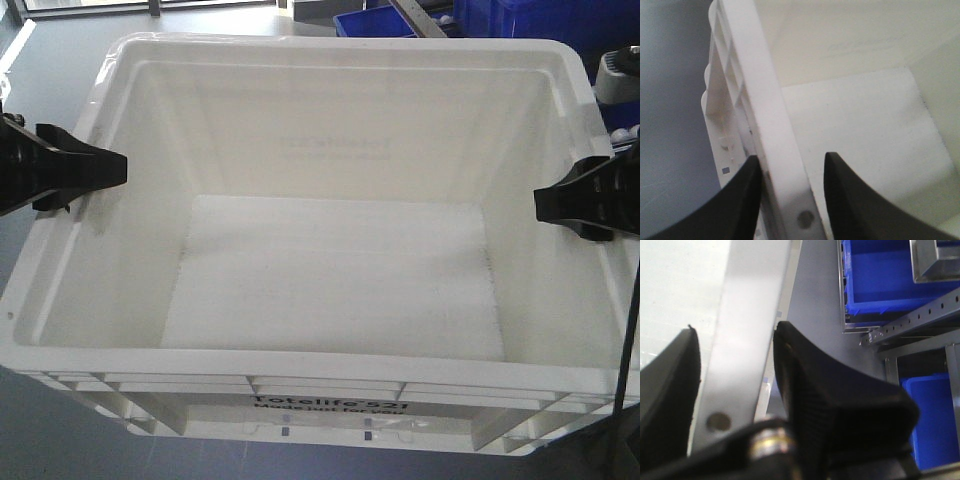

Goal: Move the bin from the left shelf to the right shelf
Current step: 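Hold the crate with both grippers while the base turns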

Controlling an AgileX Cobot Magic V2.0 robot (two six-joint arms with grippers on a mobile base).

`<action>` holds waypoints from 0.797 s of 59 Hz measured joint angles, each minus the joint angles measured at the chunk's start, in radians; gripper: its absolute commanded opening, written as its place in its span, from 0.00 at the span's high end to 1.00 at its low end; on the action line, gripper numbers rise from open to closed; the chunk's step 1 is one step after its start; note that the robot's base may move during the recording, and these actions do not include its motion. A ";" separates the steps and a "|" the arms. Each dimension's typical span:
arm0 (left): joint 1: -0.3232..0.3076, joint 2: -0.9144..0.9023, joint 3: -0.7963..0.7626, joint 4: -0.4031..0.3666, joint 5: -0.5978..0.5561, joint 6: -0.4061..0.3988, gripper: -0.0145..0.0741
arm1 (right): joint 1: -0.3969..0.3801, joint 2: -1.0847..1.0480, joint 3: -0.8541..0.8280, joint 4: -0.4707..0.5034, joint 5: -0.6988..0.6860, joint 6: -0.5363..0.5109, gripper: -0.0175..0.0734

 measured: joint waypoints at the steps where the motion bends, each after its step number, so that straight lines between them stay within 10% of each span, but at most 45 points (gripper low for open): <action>1: 0.000 0.000 0.000 0.000 0.000 0.000 0.84 | 0.000 0.000 0.000 0.000 0.000 0.000 0.81; 47: 0.000 0.000 0.000 0.000 0.003 0.000 0.84 | 0.000 0.000 0.000 -0.001 0.002 0.000 0.81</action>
